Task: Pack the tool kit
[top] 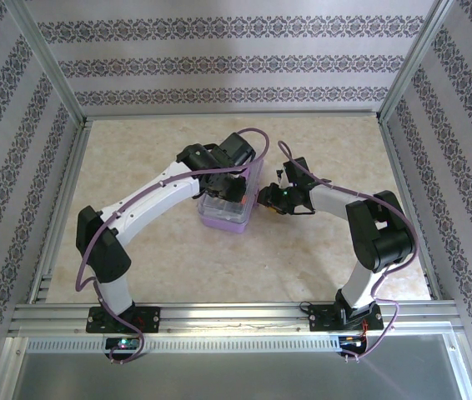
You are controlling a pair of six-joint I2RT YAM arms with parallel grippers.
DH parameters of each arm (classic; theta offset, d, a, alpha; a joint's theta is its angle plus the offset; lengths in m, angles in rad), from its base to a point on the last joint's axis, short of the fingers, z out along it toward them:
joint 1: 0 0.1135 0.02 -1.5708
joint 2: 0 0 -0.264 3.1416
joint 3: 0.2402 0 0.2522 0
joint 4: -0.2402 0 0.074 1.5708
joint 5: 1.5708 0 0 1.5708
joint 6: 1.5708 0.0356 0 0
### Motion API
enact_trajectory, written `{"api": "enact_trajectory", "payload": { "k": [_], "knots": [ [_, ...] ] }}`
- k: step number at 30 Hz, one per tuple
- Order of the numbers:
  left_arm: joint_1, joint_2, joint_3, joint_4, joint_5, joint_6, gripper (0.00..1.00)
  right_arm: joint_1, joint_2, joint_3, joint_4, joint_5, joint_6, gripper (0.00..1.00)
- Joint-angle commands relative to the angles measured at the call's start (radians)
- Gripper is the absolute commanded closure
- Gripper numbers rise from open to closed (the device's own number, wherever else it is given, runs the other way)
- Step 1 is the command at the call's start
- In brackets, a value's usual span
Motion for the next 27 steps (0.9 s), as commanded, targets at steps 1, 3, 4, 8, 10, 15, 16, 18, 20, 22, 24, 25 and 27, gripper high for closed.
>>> {"api": "enact_trajectory", "payload": {
  "k": [1, 3, 4, 8, 10, 15, 16, 18, 20, 22, 24, 25, 27],
  "knots": [
    [-0.010, 0.002, 0.018, 0.027, 0.009, -0.011, 0.76, -0.009, -0.019, -0.009, 0.003, -0.015, -0.003, 0.60],
    [-0.010, -0.001, 0.019, 0.025, 0.003, -0.007, 0.76, -0.014, -0.027, -0.015, 0.000, -0.016, -0.005, 0.60],
    [-0.010, -0.002, 0.019, 0.024, 0.000, -0.005, 0.76, -0.015, -0.033, -0.015, -0.003, -0.015, -0.008, 0.60],
    [-0.006, -0.005, 0.020, 0.010, -0.037, 0.021, 0.74, -0.023, -0.059, -0.024, -0.016, -0.013, -0.017, 0.60],
    [-0.003, -0.012, 0.025, -0.002, -0.063, 0.039, 0.73, -0.031, -0.075, -0.028, -0.026, -0.016, -0.026, 0.60],
    [0.042, -0.035, 0.024, -0.013, -0.123, 0.063, 0.63, -0.062, -0.136, -0.054, -0.044, -0.022, -0.045, 0.59],
    [0.052, -0.040, 0.028, -0.014, -0.124, 0.068, 0.62, -0.068, -0.147, -0.057, -0.053, -0.022, -0.051, 0.59],
    [0.072, -0.046, 0.042, -0.010, -0.120, 0.090, 0.57, -0.079, -0.176, -0.064, -0.072, -0.021, -0.066, 0.57],
    [0.088, -0.041, 0.066, -0.018, -0.126, 0.113, 0.45, -0.092, -0.203, -0.074, -0.083, -0.024, -0.075, 0.57],
    [0.104, -0.029, 0.092, -0.024, -0.124, 0.139, 0.40, -0.104, -0.229, -0.081, -0.095, -0.033, -0.082, 0.55],
    [0.120, -0.015, 0.105, -0.020, -0.131, 0.162, 0.29, -0.114, -0.263, -0.091, -0.111, -0.035, -0.093, 0.53],
    [0.129, -0.009, 0.102, -0.011, -0.138, 0.172, 0.22, -0.118, -0.280, -0.099, -0.119, -0.033, -0.095, 0.52],
    [0.149, 0.009, 0.089, 0.009, -0.145, 0.177, 0.12, -0.124, -0.316, -0.111, -0.136, -0.031, -0.105, 0.49]
  ]
}}
